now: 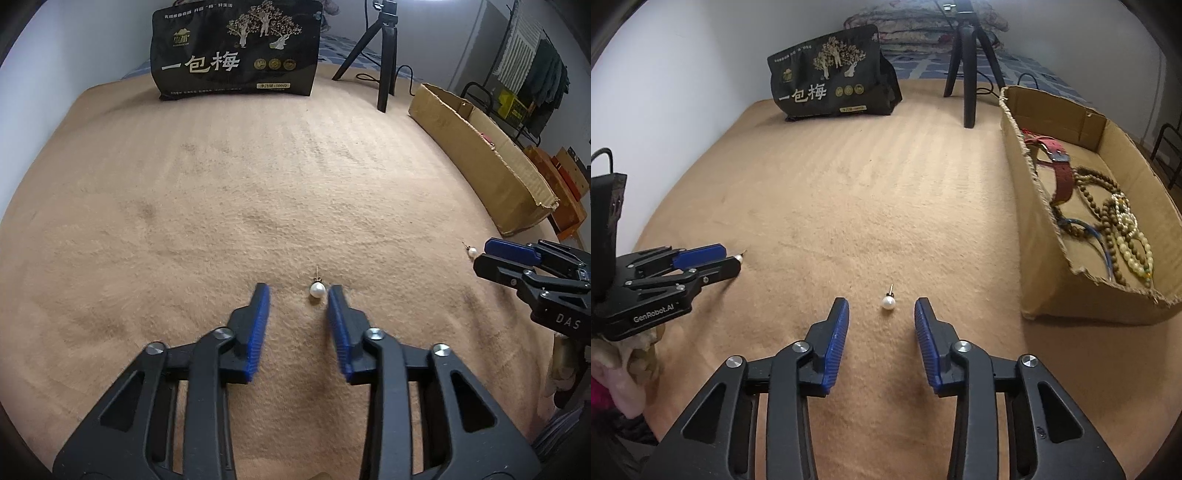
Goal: Organize jewelry
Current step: 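Move the left tool to one pearl earring while the right tool approaches the other, then close the left tool on its pearl earring while the right tool grips the other earring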
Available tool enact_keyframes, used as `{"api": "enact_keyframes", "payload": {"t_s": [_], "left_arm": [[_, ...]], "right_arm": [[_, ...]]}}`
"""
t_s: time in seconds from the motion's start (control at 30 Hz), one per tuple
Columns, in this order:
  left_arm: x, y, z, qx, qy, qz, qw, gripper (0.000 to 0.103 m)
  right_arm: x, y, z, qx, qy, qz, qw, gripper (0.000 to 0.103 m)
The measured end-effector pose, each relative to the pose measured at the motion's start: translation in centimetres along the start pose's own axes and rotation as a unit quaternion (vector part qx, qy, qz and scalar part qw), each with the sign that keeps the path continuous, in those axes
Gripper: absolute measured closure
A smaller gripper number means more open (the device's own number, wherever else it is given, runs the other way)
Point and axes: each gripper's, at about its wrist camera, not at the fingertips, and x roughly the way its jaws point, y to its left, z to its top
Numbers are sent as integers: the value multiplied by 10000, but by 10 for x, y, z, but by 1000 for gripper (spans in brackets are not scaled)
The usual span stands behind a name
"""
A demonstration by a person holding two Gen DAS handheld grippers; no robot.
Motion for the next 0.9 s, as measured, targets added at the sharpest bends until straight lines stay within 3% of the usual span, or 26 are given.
{"api": "enact_keyframes", "payload": {"t_s": [0.2,0.3,0.37,0.47,0.9], "left_arm": [[4,-2,1,57,-10,-5,10000,76],[5,-5,2,89,-13,-28,10000,84],[6,-7,2,125,-13,-47,9999,90],[7,-10,1,178,-28,-60,9998,96],[-8,-20,0,225,-187,-93,9995,96]], "right_arm": [[7,2,3,-76,31,-76,9999,75],[10,4,3,-119,59,-101,9999,81],[12,5,2,-142,93,-75,9998,91],[13,6,0,-167,114,-53,9998,95],[-3,11,0,-229,-71,6,9997,97]]}}
